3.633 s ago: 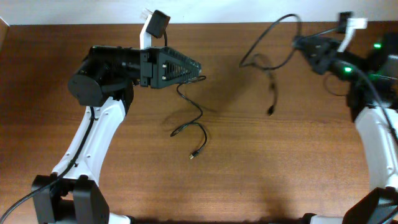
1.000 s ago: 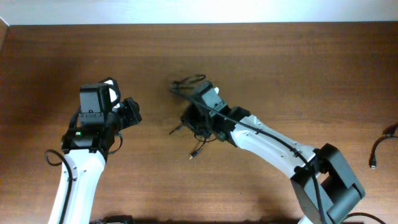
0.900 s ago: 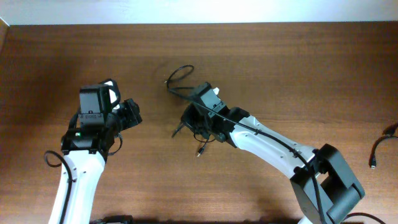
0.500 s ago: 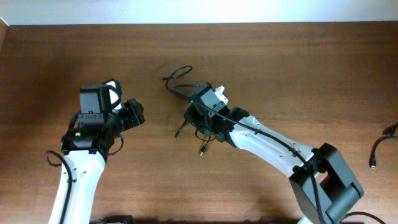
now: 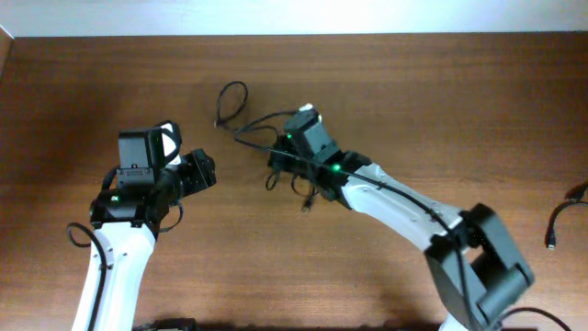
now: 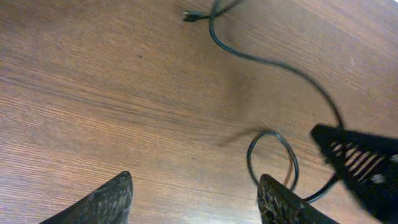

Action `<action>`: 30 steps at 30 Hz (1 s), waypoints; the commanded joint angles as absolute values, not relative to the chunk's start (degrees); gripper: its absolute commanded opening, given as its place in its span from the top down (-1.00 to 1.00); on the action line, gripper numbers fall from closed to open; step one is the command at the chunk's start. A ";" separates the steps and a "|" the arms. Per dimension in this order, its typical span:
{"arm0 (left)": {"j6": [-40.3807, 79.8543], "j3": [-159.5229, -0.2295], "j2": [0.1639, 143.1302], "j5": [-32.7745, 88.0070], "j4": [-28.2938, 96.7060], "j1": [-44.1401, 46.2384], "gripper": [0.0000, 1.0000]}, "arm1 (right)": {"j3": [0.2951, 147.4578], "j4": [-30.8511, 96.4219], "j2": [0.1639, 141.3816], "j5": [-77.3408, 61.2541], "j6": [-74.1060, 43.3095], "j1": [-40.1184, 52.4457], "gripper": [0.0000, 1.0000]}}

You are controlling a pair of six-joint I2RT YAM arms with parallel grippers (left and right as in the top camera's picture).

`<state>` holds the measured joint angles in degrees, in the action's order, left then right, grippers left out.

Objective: Untangle cables

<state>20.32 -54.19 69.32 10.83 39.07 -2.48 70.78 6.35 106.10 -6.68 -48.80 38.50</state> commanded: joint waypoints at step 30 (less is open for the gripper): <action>21.39 -54.37 68.42 27.88 41.60 -2.37 -0.17 | 78.19 24.29 81.97 9.72 -3.44 -52.40 0.93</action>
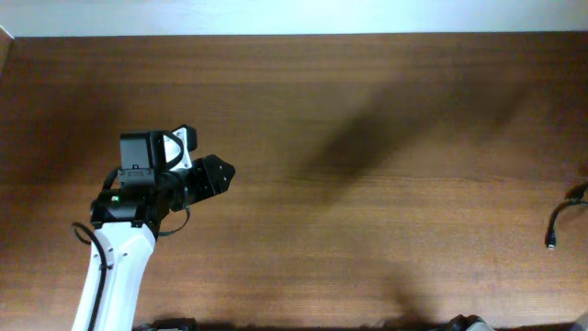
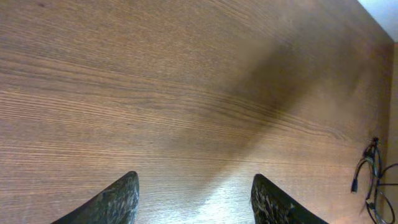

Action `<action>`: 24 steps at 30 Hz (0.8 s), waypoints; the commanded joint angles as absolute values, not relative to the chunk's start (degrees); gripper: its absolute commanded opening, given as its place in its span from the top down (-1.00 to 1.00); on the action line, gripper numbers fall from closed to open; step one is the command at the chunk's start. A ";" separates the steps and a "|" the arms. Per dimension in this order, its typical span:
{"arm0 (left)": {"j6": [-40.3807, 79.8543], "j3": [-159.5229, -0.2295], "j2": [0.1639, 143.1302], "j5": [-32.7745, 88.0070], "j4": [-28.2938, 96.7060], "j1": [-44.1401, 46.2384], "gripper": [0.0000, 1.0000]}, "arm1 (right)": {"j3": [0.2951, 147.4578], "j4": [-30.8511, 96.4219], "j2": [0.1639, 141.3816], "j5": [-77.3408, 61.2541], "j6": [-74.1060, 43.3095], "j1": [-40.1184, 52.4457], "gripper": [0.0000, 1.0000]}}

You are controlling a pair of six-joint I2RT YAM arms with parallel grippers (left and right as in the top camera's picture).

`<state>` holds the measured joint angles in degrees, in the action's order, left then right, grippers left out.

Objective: Untangle cables

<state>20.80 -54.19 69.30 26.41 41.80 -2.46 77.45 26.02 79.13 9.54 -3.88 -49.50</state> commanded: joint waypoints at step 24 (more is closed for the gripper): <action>15.16 -54.74 56.01 24.47 27.44 -2.39 0.01 | 79.66 49.60 50.04 -28.27 -7.35 -35.51 -0.98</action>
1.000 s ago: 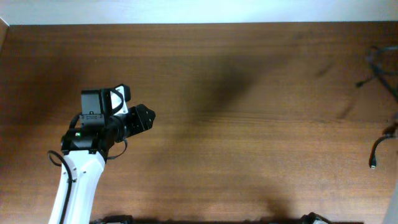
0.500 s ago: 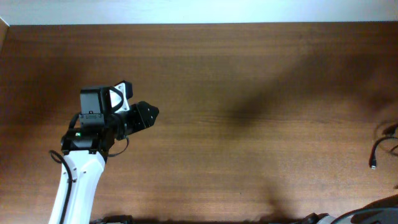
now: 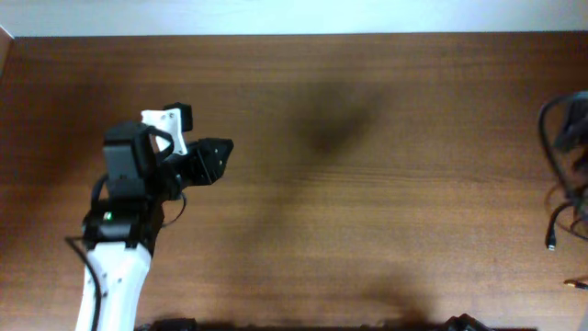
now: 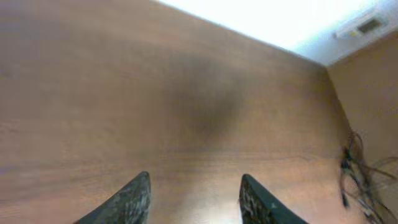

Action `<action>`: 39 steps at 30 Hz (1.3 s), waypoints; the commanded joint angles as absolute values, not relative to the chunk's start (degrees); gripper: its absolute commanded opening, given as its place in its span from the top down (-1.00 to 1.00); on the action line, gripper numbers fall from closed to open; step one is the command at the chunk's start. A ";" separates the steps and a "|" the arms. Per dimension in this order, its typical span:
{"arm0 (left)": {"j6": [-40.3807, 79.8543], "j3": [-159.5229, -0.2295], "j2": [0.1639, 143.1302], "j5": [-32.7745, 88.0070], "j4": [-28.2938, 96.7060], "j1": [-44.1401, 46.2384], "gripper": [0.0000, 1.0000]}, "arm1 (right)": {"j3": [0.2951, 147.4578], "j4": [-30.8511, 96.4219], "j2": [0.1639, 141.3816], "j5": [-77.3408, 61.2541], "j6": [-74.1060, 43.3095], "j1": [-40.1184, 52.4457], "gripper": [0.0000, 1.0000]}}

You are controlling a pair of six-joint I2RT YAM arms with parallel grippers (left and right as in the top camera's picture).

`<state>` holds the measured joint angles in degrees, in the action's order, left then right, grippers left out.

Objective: Untangle cables

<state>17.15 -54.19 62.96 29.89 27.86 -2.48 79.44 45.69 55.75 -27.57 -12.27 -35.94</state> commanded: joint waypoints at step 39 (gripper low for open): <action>-0.95 -4.40 5.37 2.15 -16.71 -2.02 -0.98 | 79.66 66.08 38.35 -36.42 2.13 -32.97 -0.98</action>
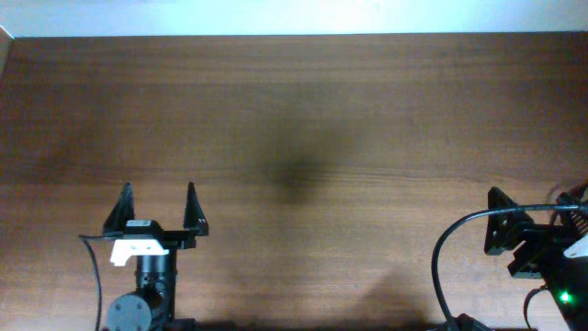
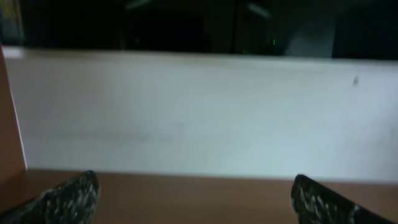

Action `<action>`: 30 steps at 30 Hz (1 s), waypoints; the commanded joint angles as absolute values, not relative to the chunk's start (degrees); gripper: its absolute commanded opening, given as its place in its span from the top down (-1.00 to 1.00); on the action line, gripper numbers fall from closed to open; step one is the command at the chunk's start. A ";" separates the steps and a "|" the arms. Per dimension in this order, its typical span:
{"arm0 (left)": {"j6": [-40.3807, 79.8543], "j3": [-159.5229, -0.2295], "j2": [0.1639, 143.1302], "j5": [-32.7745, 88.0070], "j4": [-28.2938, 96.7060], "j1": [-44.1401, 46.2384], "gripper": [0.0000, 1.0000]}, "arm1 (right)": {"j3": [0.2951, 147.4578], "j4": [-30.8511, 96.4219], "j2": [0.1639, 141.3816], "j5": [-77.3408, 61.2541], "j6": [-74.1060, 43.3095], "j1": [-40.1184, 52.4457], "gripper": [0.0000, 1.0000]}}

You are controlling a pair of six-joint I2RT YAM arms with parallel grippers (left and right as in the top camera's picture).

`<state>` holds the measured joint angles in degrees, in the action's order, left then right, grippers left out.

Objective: Untangle cables

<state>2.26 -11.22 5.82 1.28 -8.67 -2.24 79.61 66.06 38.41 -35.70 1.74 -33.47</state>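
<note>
Only a short bit of thin black cable shows, at the table's right edge; the rest of the cables are out of view. My left gripper is at the front left, open wide and empty, pointing at the far wall. The left wrist view shows its fingertips far apart over the bare table. My right gripper sits at the front right corner, and its jaws cannot be made out. A thick black lead arcs from that arm; I cannot tell whether it is the arm's own wiring.
The brown wooden table fills the overhead view, with a white wall beyond its far edge. A faint shadow lies near the middle.
My left gripper has gone from mid-left of the table to the front edge, and its jaws stand wider. The right arm now shows at the front right corner. The blurred cable bundle at the right edge is gone.
At first my right gripper was at the tangled cables mid-table, with the left one open beside them. Then the cables and right arm were gone from the middle, and one cable lay at the right edge. A blurred bundle showed there later. Now both arms are at the front.
</note>
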 commanded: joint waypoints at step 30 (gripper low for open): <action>-11.20 -0.51 0.30 -1.65 4.82 -1.63 -0.98 | 79.66 66.08 38.35 -36.42 2.13 -32.97 -0.98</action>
